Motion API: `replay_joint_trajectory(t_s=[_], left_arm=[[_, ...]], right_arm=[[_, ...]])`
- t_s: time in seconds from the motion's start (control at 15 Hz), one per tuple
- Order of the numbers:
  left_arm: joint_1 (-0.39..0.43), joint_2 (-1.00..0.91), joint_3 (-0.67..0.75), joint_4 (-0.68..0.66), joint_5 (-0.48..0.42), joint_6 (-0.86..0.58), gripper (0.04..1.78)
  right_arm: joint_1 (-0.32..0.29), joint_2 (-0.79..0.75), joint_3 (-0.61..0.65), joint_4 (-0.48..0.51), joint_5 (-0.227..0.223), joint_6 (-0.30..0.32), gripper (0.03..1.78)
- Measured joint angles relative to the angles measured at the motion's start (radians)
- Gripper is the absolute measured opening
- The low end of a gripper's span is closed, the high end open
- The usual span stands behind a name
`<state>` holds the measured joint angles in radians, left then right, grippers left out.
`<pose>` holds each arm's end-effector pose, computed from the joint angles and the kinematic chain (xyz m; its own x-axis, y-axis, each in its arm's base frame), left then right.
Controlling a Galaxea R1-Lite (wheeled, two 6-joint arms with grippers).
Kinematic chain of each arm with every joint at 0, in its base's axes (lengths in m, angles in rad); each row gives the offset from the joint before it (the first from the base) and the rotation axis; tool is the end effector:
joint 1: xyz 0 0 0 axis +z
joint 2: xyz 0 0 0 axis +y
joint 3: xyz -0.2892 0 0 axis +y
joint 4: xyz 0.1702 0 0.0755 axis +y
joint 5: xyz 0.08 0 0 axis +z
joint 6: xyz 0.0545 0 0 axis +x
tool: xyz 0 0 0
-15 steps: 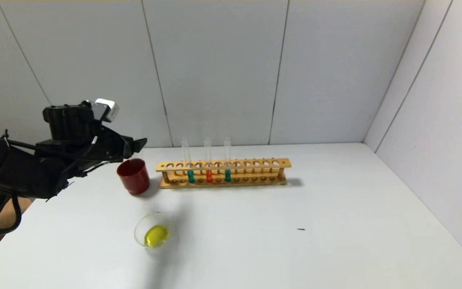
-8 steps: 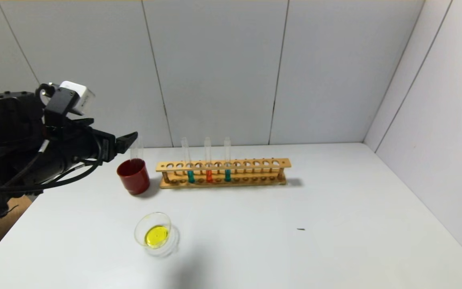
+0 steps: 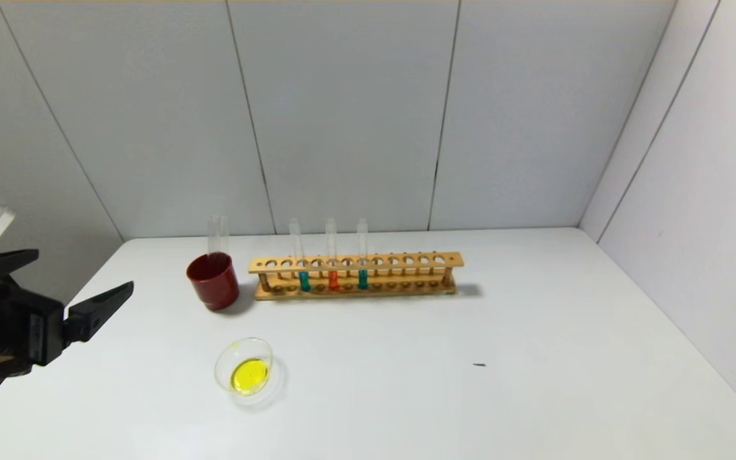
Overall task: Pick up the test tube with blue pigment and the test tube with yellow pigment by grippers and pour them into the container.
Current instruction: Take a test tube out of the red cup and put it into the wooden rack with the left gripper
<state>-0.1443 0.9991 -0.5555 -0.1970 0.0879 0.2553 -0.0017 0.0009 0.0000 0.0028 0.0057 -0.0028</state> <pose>0.1589 -0.0183 0.2056 0.9686 -0.0520 -0.2432 0.1181 0.9568 0.2656 0.0156 0.0003 0.0751 1.0000 0.0040 -0.0037 -0.0040 1.0000 -0.0028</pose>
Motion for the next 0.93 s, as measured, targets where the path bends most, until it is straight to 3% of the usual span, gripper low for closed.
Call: replay_joint_trajectory(t_s=[0.13,0.47,0.93], left_arm=[[-0.016,-0.058,-0.029,0.087,-0.053,-0.007,1.75],[-0.033,-0.053,-0.059,0.086,-0.242,-0.009,1.75],[-0.038,0.216,-0.19,0.033,-0.307,-0.101,1.75]], right_arm=[[0.0,0.0,0.0,0.0,0.0,0.0,1.75],[0.0,0.0,0.0,0.0,0.0,0.0,1.75],[0.0,0.0,0.0,0.0,0.0,0.0,1.75]])
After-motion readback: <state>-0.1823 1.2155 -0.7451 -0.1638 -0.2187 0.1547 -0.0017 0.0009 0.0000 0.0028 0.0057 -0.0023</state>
